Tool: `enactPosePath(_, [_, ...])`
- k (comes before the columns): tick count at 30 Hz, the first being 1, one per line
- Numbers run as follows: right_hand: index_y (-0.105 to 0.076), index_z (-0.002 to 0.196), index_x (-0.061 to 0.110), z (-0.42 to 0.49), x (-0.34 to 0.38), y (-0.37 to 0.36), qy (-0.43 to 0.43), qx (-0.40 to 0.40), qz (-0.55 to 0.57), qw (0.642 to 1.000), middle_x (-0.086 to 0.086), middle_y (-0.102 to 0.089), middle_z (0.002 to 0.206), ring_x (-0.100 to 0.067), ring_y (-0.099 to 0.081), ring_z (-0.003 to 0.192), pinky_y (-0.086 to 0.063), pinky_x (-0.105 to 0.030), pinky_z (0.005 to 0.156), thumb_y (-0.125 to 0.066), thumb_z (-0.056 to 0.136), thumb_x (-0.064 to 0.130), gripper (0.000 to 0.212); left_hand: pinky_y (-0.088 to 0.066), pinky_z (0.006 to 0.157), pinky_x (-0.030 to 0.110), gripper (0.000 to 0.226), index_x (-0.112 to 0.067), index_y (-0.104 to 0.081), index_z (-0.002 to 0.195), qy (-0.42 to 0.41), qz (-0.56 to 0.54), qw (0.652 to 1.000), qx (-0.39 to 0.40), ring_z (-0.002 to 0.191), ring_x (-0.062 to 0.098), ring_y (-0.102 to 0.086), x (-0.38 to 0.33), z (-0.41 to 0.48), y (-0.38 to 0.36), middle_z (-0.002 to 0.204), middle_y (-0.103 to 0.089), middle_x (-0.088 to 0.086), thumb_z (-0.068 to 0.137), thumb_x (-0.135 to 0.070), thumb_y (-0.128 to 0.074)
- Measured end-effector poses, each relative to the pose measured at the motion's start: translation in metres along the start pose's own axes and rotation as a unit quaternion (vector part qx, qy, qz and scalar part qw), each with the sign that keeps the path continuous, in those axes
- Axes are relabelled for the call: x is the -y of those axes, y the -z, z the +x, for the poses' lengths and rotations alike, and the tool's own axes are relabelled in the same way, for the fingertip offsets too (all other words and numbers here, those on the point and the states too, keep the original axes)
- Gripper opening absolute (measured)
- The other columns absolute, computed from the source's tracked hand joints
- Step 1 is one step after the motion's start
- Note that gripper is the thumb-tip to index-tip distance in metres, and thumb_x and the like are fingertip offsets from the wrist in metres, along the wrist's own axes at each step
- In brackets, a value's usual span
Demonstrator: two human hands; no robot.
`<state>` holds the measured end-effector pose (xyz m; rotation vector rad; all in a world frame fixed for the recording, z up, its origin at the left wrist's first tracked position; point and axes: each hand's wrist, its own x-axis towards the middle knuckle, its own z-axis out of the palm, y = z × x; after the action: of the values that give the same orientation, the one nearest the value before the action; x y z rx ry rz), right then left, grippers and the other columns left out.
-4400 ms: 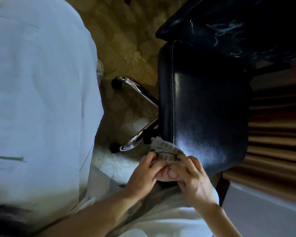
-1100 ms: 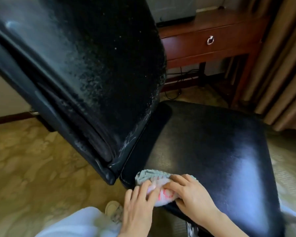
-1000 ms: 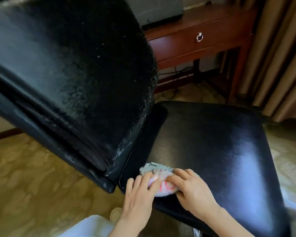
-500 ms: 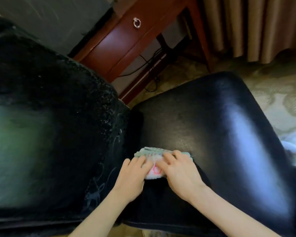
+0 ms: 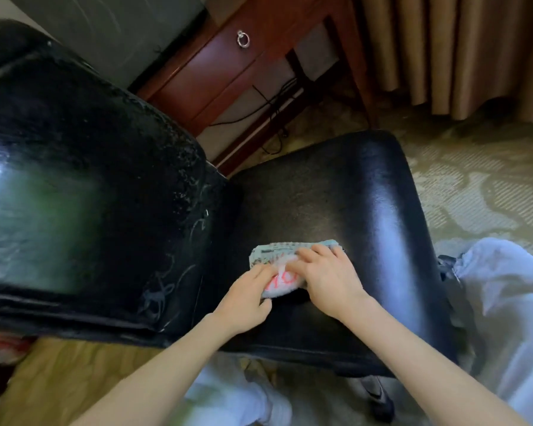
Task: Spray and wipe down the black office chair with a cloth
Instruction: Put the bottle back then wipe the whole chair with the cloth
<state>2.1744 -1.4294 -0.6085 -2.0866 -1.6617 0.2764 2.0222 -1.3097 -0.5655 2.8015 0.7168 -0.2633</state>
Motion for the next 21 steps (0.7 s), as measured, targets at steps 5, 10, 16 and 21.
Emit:
enactPosePath(5, [-0.051, 0.122, 0.036, 0.008, 0.018, -0.001, -0.051, 0.019, -0.042, 0.998, 0.005, -0.044, 0.131, -0.022, -0.038, 0.119, -0.029, -0.043, 0.099, -0.056, 0.087, 0.026, 0.038, -0.043, 0.092, 0.029, 0.056, -0.02, -0.052, 0.129, 0.006, 0.005, 1.0, -0.005, 0.106, 0.016, -0.052, 0.007, -0.003, -0.002, 0.117, -0.056, -0.003, 0.077, -0.001, -0.05])
enactPosePath(10, [-0.049, 0.121, 0.038, 0.023, 0.026, 0.003, -0.109, 0.046, -0.037, 0.992, 0.005, -0.046, 0.125, -0.023, -0.04, 0.114, -0.037, -0.045, 0.093, -0.054, 0.088, 0.028, 0.035, -0.046, 0.09, 0.038, 0.054, -0.02, -0.049, 0.13, -0.049, 0.106, 0.992, 0.041, 0.106, 0.025, -0.054, 0.015, 0.016, 0.012, 0.119, -0.056, 0.003, 0.079, -0.003, -0.052])
enactPosePath(16, [-0.038, 0.133, 0.039, 0.082, 0.04, -0.004, -0.138, -0.056, 0.089, 0.985, 0.006, -0.044, 0.13, -0.018, -0.042, 0.107, -0.044, -0.031, 0.084, -0.05, 0.09, 0.03, 0.046, -0.047, 0.062, 0.035, 0.038, -0.022, -0.057, 0.115, -0.217, 0.344, 0.914, 0.016, 0.084, 0.029, -0.063, 0.068, 0.089, 0.105, 0.101, -0.062, 0.005, 0.078, -0.013, -0.063])
enactPosePath(21, [-0.045, 0.134, 0.027, 0.215, 0.063, -0.019, -0.157, -0.205, 0.238, 0.936, 0.0, -0.048, 0.131, -0.024, -0.047, 0.11, -0.046, -0.036, 0.085, -0.056, 0.086, 0.018, 0.05, -0.041, 0.083, 0.034, 0.035, -0.027, -0.036, 0.13, -0.189, 0.543, 0.817, 0.043, 0.116, 0.024, -0.052, 0.104, 0.161, 0.2, 0.126, -0.049, 0.0, 0.095, -0.023, -0.044])
